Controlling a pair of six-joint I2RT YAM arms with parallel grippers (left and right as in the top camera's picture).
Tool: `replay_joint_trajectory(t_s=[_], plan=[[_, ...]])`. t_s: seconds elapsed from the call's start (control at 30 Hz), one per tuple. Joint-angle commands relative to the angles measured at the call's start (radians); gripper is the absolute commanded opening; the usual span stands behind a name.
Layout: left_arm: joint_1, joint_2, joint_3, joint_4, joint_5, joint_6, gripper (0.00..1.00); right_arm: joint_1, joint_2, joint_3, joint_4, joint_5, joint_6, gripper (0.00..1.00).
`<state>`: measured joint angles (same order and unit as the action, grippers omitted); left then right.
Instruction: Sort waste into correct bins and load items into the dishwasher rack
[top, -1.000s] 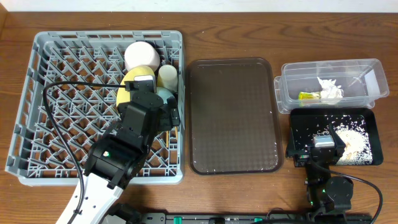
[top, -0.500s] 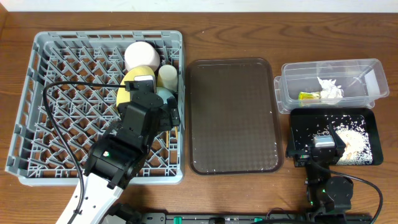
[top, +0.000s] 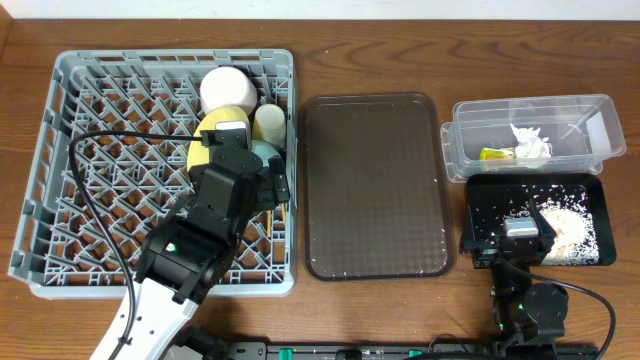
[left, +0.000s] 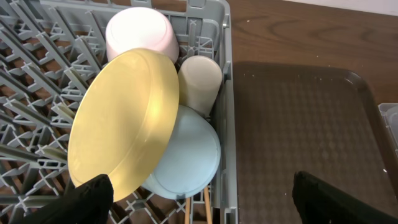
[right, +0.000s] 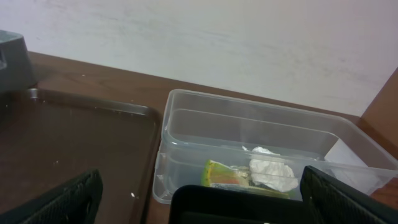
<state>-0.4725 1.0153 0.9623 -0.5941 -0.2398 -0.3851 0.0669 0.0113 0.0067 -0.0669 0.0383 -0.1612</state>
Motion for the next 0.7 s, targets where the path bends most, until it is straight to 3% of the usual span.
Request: replay_joint_trajectory(t_s=[0.0, 0.33, 0.67], plan=[[0.003, 0.003, 0.021, 0.001, -0.016, 0.009, 0.93, 0.006, -0.006, -0.002, -0.003, 0.013, 0.019, 0.99], [0.002, -0.051, 0.02, -0.024, -0.016, 0.009, 0.93, 0.006, -0.006, -0.002, -0.003, 0.013, 0.019, 0.99], [0.121, -0.499, -0.005, -0.116, -0.024, 0.009, 0.93, 0.006, -0.006, -0.002, -0.003, 0.013, 0.019, 0.99]])
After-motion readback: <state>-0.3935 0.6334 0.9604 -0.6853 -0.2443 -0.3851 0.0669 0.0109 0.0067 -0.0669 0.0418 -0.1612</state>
